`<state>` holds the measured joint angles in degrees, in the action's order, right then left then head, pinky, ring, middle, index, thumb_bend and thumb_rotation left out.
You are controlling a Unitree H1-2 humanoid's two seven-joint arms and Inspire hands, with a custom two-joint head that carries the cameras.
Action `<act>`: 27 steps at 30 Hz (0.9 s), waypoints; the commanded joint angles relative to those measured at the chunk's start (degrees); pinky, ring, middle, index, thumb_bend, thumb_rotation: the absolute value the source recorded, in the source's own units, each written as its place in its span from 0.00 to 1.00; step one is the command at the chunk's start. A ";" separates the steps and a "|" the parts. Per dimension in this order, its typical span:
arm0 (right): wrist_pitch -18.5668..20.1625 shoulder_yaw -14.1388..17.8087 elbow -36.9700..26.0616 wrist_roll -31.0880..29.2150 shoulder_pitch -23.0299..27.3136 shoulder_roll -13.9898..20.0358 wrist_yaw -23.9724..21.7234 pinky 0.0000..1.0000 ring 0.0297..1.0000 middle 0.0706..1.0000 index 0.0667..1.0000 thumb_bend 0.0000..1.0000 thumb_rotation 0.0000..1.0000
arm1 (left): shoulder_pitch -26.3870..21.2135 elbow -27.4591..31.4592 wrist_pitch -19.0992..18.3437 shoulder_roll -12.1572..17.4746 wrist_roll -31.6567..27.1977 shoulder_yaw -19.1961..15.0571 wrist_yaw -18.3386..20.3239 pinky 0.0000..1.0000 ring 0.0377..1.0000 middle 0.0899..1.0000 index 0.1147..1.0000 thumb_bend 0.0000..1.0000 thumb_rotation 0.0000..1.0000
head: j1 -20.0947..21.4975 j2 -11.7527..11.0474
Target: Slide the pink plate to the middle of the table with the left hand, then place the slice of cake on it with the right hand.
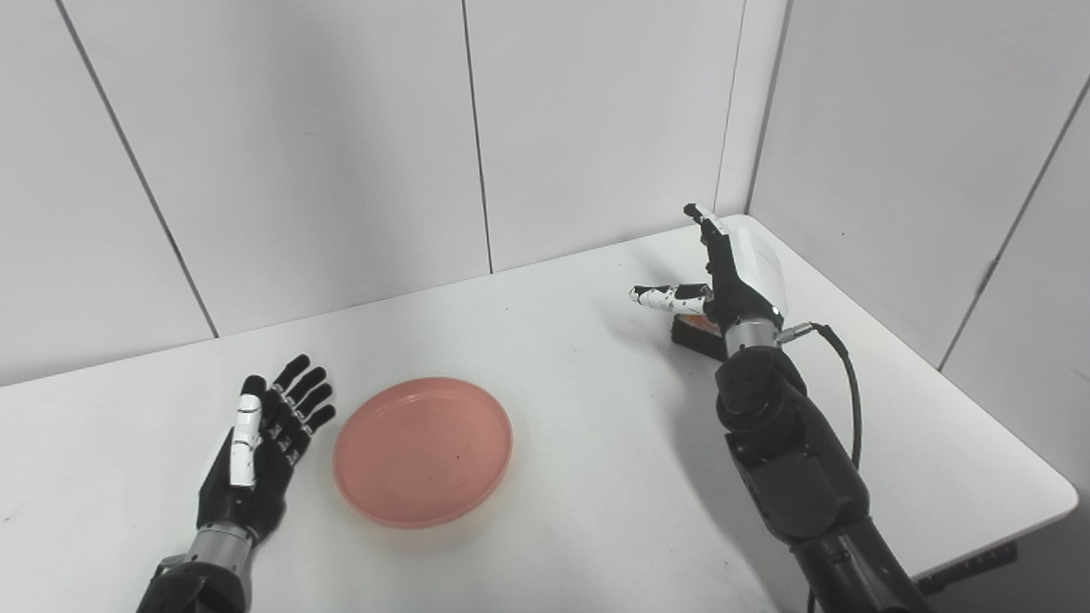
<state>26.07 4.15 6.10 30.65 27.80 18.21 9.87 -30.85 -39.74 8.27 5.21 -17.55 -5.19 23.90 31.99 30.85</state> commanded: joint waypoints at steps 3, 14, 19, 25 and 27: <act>-0.60 0.36 0.47 1.02 2.75 2.60 1.67 0.79 0.85 0.87 0.84 0.74 0.27 | 2.94 -3.38 1.79 0.47 -0.19 -0.23 1.37 0.90 0.91 0.89 0.86 0.73 0.98 | -0.07 0.23; 0.80 -1.47 3.83 3.54 2.35 5.55 -1.12 0.92 0.91 0.89 0.85 0.76 0.33 | 3.17 -3.20 1.92 0.36 -0.04 -0.01 1.64 0.90 0.91 0.89 0.86 0.73 0.97 | -0.56 0.43; 0.82 -1.10 5.27 5.41 2.41 5.64 -3.24 0.93 0.91 0.90 0.85 0.76 0.32 | 3.86 -1.71 1.74 0.33 0.16 0.26 1.33 0.89 0.90 0.89 0.86 0.73 0.97 | -0.71 0.58; 0.76 -1.61 7.66 4.97 2.71 5.55 -3.23 0.89 0.90 0.89 0.84 0.78 0.30 | 3.83 -2.13 2.03 0.52 0.15 0.45 1.73 0.90 0.91 0.90 0.87 0.73 0.97 | -0.76 0.77; 0.77 -1.87 8.50 5.19 2.87 5.55 -3.33 0.87 0.89 0.88 0.84 0.78 0.30 | 3.68 -2.86 2.70 0.67 0.31 0.55 1.95 0.90 0.91 0.90 0.87 0.72 0.97 | -0.83 0.87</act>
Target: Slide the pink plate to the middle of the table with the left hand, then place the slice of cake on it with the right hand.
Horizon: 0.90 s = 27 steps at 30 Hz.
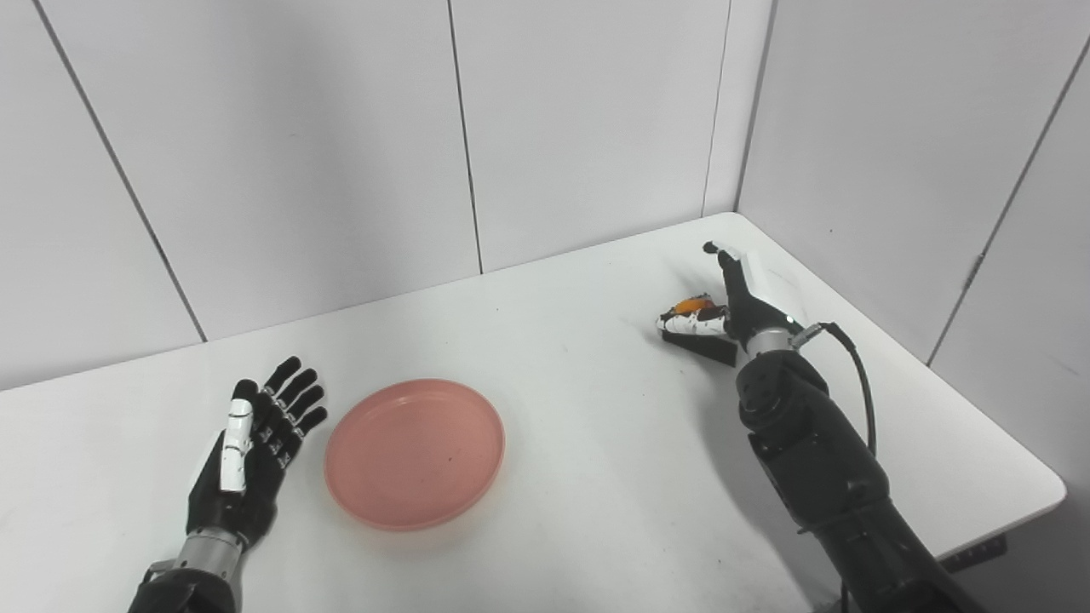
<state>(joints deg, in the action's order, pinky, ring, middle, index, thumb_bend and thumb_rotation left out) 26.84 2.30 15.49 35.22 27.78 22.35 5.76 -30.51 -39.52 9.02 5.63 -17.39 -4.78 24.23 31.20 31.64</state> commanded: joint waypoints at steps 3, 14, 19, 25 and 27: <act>0.02 -0.22 -0.27 0.72 2.93 1.32 0.72 0.83 0.88 0.87 0.84 0.78 0.29 | 3.44 -2.70 1.78 0.22 -0.03 0.22 1.72 0.89 0.91 0.89 0.86 0.73 0.97 | -0.07 0.19; -0.74 -1.61 3.07 -0.45 3.26 1.23 2.72 0.77 0.84 0.85 0.82 0.77 0.27 | 3.13 -3.82 2.90 0.36 0.14 0.39 2.32 0.91 0.91 0.90 0.87 0.73 0.96 | -0.80 0.39; -1.92 -1.48 4.96 -1.56 3.46 0.64 5.25 0.72 0.82 0.82 0.80 0.75 0.23 | 3.90 -1.61 1.90 0.07 0.31 0.55 1.60 0.89 0.90 0.89 0.86 0.71 0.96 | -1.04 0.42; -5.37 -0.34 7.17 -4.67 3.38 -0.06 9.40 0.59 0.71 0.76 0.77 0.70 0.12 | 4.52 -0.32 1.52 -0.27 0.20 0.61 1.54 0.91 0.92 0.89 0.87 0.70 0.97 | -1.44 0.66; -6.67 -0.13 7.55 -5.41 3.31 -0.20 10.72 0.50 0.60 0.66 0.74 0.66 0.04 | 4.48 -0.47 1.77 -0.33 0.39 0.65 1.33 0.90 0.91 0.89 0.87 0.70 0.96 | -1.50 0.65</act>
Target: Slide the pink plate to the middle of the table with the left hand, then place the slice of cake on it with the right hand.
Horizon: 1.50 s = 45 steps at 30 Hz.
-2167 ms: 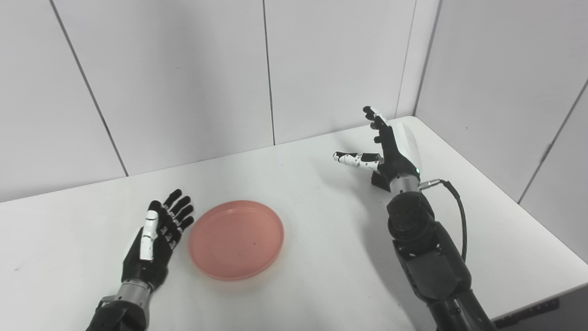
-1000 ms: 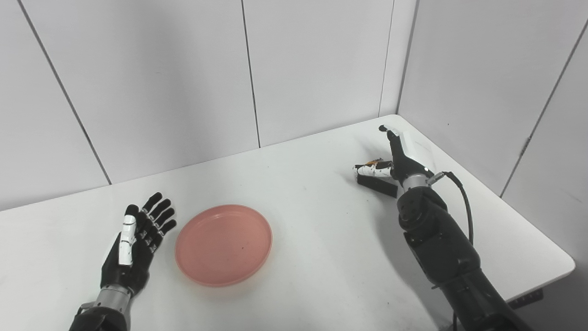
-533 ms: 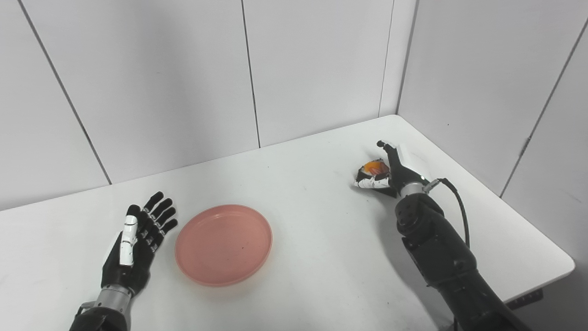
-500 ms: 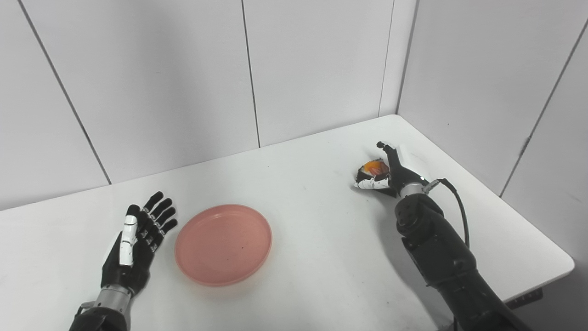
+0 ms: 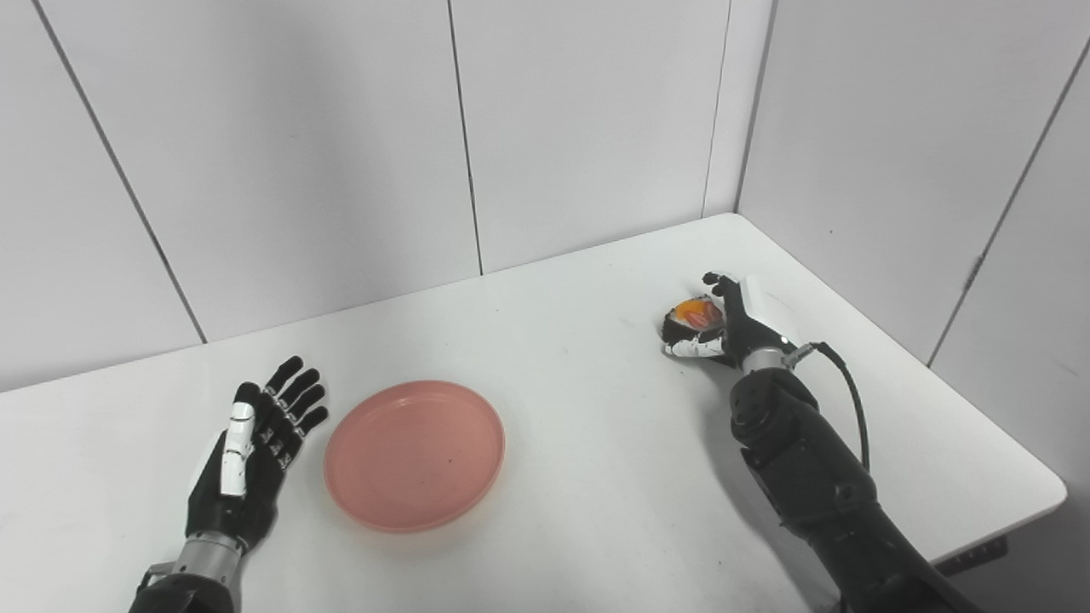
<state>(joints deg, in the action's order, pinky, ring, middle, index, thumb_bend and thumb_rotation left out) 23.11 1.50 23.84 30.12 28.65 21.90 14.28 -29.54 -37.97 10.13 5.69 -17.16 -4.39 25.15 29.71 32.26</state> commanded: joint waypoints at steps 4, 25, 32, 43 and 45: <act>-5.37 0.96 -0.43 -1.43 2.19 -0.06 4.92 0.31 0.39 0.46 0.67 0.56 0.00 | 3.65 -1.52 0.29 -0.31 0.43 0.55 0.73 0.91 0.92 0.90 0.88 0.71 0.97 | -0.28 -0.06; -5.57 1.37 -7.88 -5.08 0.50 1.07 2.63 0.32 0.37 0.40 0.50 0.52 0.00 | 6.29 5.52 -2.33 -2.34 3.66 3.00 -2.95 0.93 0.93 0.91 0.90 0.70 1.00 | -9.08 1.18; -6.81 0.45 -13.23 -5.86 -0.56 1.61 -0.25 0.28 0.34 0.40 0.51 0.51 0.00 | 7.85 10.26 -4.83 -4.80 6.37 4.36 -6.95 0.94 0.93 0.91 0.91 0.68 1.00 | -14.17 1.62; -9.13 -4.89 -20.26 -5.76 -2.34 -0.04 -5.86 0.28 0.34 0.39 0.51 0.51 0.00 | 8.10 11.87 -4.44 -6.85 8.13 5.84 -8.87 0.97 0.96 0.95 0.95 0.63 1.00 | -19.53 2.39; -9.73 -5.87 -21.37 -5.54 -2.78 -0.62 -6.48 0.29 0.35 0.40 0.51 0.51 0.00 | 8.10 12.19 -4.36 -7.14 8.57 6.05 -9.46 0.96 0.96 0.95 0.95 0.62 1.00 | -20.06 2.52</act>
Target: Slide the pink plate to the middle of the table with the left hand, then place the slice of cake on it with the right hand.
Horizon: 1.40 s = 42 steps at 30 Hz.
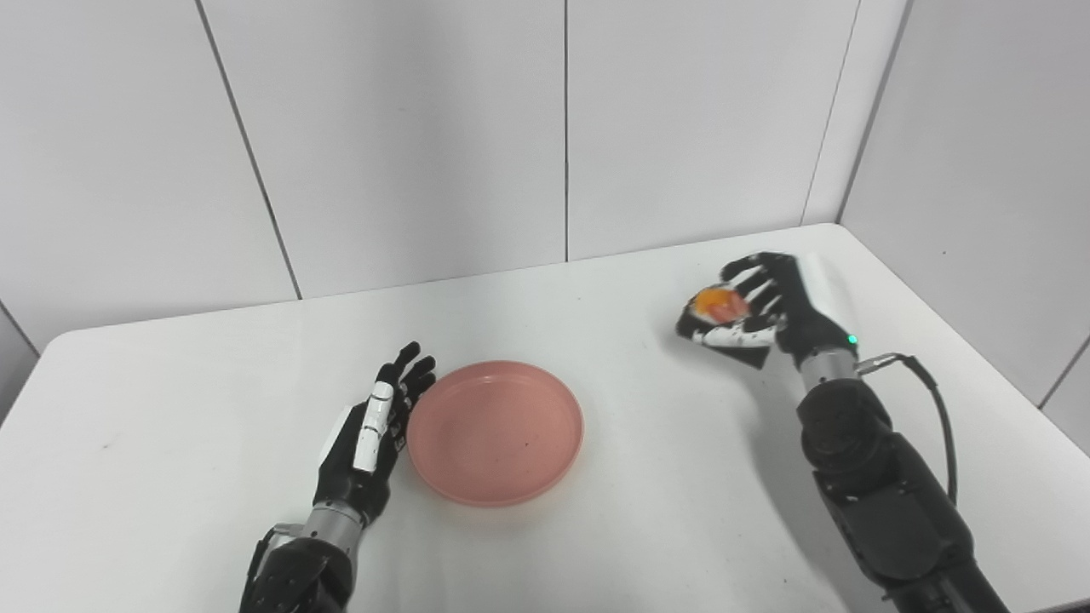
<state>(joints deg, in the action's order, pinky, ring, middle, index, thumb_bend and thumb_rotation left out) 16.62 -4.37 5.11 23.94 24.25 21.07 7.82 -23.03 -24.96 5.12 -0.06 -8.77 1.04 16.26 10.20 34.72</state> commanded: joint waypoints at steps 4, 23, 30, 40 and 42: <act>-3.63 -1.69 -4.44 1.03 0.79 -0.81 -1.46 0.32 0.38 0.40 0.50 0.51 0.00 | 1.66 -0.39 1.18 -2.17 0.95 0.89 -1.99 0.98 0.98 0.97 0.98 0.60 1.00 | -1.49 0.24; -9.64 -6.41 -7.15 2.35 -1.57 -4.71 -5.24 0.30 0.35 0.39 0.51 0.51 0.00 | 1.42 -0.60 1.69 -2.92 1.52 1.85 -3.14 1.00 1.00 1.00 1.00 0.62 1.00 | -2.52 1.49; -11.65 -7.76 -8.31 3.16 -2.56 -6.91 -5.03 0.32 0.37 0.39 0.51 0.51 0.00 | 1.42 -0.39 1.56 -2.01 1.74 2.96 -2.00 1.00 1.00 1.00 1.00 0.63 1.00 | -2.48 2.62; -16.15 -8.85 -6.59 4.63 -3.18 -9.44 -4.23 0.35 0.41 0.40 0.50 0.51 0.00 | 1.82 0.94 0.43 -2.12 2.30 4.22 -2.93 0.98 0.99 0.99 1.00 0.64 1.00 | -3.88 3.74; -17.27 -8.98 -5.95 4.52 -3.10 -9.81 -4.26 0.34 0.40 0.40 0.50 0.51 0.00 | 1.95 1.31 0.23 -2.43 2.57 4.27 -3.30 0.98 0.99 0.99 1.00 0.64 1.00 | -4.28 3.87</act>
<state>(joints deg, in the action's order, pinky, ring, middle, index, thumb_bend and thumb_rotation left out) 3.17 -13.53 -0.18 28.35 19.38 11.67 2.37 -22.25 -23.54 5.44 -1.53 -6.60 4.78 13.20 5.98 38.67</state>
